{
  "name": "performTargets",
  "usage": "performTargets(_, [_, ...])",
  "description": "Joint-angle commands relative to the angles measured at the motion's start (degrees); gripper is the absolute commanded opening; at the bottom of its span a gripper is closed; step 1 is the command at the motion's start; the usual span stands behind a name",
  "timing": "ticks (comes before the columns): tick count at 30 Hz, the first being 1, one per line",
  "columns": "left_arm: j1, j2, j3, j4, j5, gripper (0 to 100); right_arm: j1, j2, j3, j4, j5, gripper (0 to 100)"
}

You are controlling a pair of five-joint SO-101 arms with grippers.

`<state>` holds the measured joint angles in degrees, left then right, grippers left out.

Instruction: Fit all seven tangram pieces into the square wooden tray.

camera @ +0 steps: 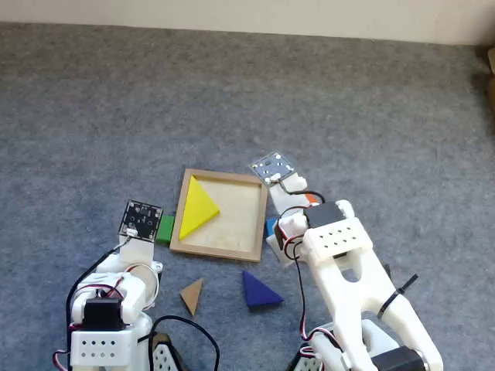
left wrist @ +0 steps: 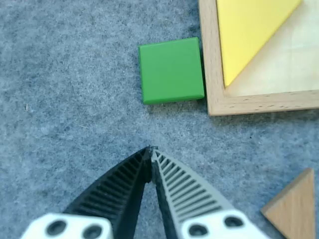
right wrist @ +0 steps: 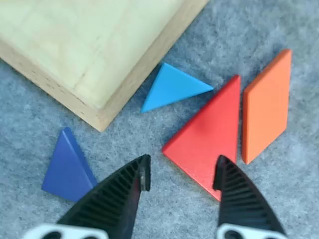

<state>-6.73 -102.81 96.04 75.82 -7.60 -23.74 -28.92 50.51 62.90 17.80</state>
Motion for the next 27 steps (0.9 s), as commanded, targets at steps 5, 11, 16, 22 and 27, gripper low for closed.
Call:
performTargets(5, [-0.7, -2.1, 1.2, 0.3, -0.1, 1, 0.7, -2.1, -0.2, 0.0, -1.3, 31.1])
performTargets(11, [-0.7, -2.1, 1.2, 0.3, -0.1, 1, 0.7, 7.5, -0.7, -2.9, -1.4, 31.1])
performTargets(16, [-0.7, -2.1, 1.2, 0.3, -0.1, 1, 0.7, 18.1, -4.9, -3.8, -1.5, 31.1])
performTargets(22, [-0.7, -2.1, 1.2, 0.3, -0.1, 1, 1.1, 25.8, -9.5, -3.9, -1.5, 31.1])
performTargets(27, [-0.7, -2.1, 1.2, 0.3, -0.1, 1, 1.7, 27.5, -11.1, -3.9, -1.6, 31.1])
